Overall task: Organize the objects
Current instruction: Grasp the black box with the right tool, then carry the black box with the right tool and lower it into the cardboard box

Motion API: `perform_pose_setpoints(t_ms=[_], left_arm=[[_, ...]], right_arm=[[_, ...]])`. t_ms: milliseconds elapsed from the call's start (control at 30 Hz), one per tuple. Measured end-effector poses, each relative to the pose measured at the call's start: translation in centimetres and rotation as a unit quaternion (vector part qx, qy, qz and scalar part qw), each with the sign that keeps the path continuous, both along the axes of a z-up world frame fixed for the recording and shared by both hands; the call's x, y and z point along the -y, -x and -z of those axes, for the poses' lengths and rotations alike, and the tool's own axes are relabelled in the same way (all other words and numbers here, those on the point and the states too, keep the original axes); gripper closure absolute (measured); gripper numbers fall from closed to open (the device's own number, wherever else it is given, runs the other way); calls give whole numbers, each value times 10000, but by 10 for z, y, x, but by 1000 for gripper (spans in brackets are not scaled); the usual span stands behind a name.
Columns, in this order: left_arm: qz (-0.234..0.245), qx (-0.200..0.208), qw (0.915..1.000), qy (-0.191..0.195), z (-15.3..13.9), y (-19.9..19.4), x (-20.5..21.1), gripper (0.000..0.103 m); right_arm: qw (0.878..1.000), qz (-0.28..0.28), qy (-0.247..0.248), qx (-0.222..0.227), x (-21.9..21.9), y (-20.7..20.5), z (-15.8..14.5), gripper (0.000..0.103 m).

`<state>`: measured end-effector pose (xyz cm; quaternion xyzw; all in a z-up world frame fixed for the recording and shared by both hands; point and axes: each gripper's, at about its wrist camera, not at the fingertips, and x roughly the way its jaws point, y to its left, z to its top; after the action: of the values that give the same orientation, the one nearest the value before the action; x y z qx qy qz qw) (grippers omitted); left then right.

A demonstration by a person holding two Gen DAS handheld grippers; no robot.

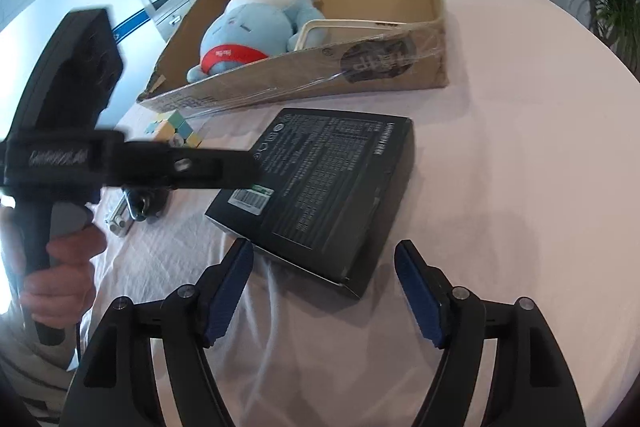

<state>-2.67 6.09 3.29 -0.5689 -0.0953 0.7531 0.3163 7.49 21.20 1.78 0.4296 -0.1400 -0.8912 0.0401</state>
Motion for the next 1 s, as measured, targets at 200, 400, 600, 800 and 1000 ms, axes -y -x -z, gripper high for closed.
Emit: perform_pose_setpoints(t_ms=[200,400,600,800,1000], left_arm=[[62,222,9997,-58,13,6,-9,33],[76,59,9999,-33,12,1,-10,34],[226,-115,9997,-37,9,-7,-10,34],[341,-458,9984,31,-3,-21,-9,34],[391,-769,9962,-70,-24,-33,-8,34]], right_arm=[[9940,-99,-1086,50,25,1,8,30],[9895,-20,-1448,30,31,2,11,30],[9875,30,-1578,-35,34,2,13,30],[9841,113,-1758,-225,38,-3,8,32],[9795,300,-1889,-628,42,-16,-6,33]])
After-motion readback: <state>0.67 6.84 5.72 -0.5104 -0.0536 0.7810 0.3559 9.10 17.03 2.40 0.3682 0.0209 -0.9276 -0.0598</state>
